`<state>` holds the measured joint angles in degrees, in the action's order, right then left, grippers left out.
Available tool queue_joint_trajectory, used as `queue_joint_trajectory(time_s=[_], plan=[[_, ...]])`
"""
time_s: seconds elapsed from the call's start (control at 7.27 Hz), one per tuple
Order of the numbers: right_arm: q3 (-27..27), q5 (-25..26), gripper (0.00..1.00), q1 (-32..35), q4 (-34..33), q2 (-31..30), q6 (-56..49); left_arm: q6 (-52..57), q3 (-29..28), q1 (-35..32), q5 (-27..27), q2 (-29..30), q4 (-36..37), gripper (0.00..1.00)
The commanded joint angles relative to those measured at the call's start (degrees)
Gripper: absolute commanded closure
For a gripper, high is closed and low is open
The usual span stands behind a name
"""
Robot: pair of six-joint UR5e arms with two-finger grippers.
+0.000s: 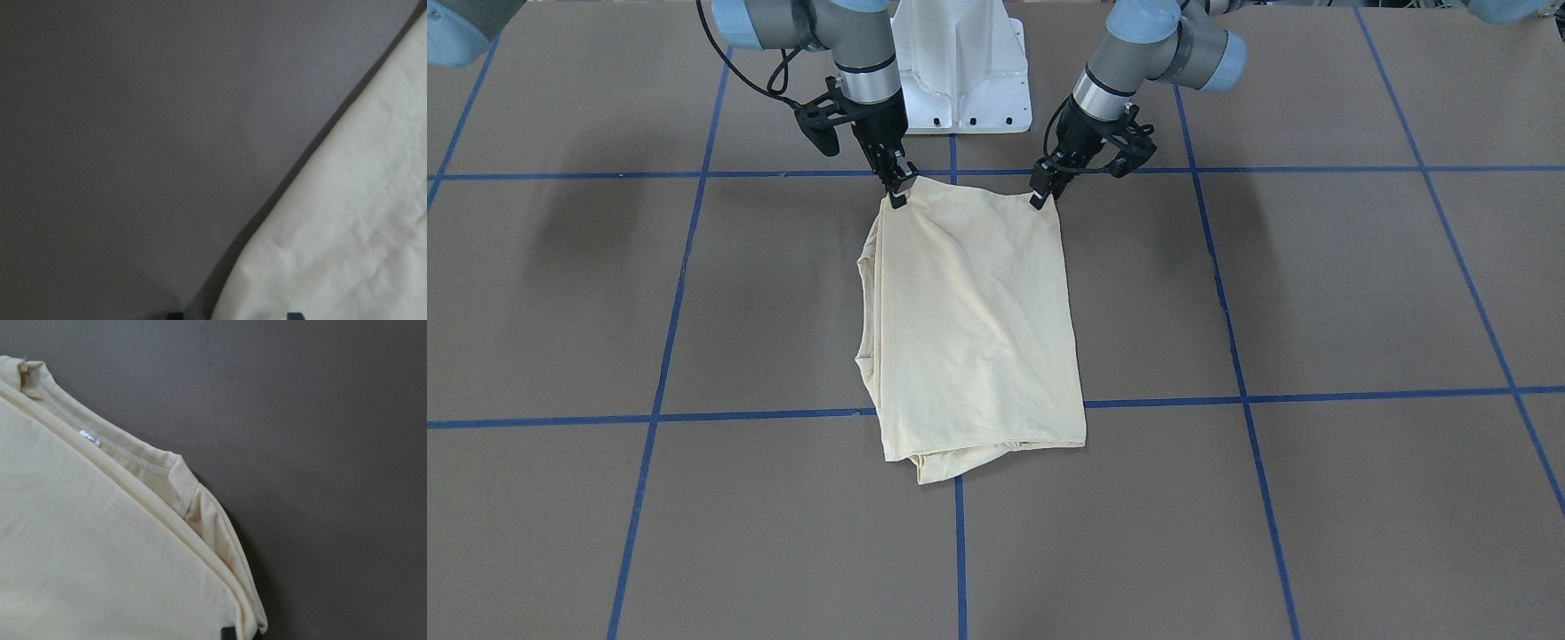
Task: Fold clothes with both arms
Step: 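Move the left gripper to the other near corner of the shirt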
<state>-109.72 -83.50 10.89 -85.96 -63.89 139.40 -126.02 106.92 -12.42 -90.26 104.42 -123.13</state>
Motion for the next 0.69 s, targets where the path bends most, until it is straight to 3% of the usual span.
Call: queue_joint_trajectory(time_s=[0.0,0.28,0.55], plan=[[-0.58,0.0,1.0,0.01,0.0,-0.36,0.0,-2.3,-0.13,0.03,0.0,0.34,0.0,1.0],[-0.85,0.0,1.0,0.01,0.0,-0.27,0.0,-3.44,2.14,-0.4,0.0,0.08,0.0,1.0],[-4.26,0.0,1.0,0.19,0.0,-0.89,4.0,-6.14,9.15,-0.5,-0.09,-2.19,0.0,1.0]])
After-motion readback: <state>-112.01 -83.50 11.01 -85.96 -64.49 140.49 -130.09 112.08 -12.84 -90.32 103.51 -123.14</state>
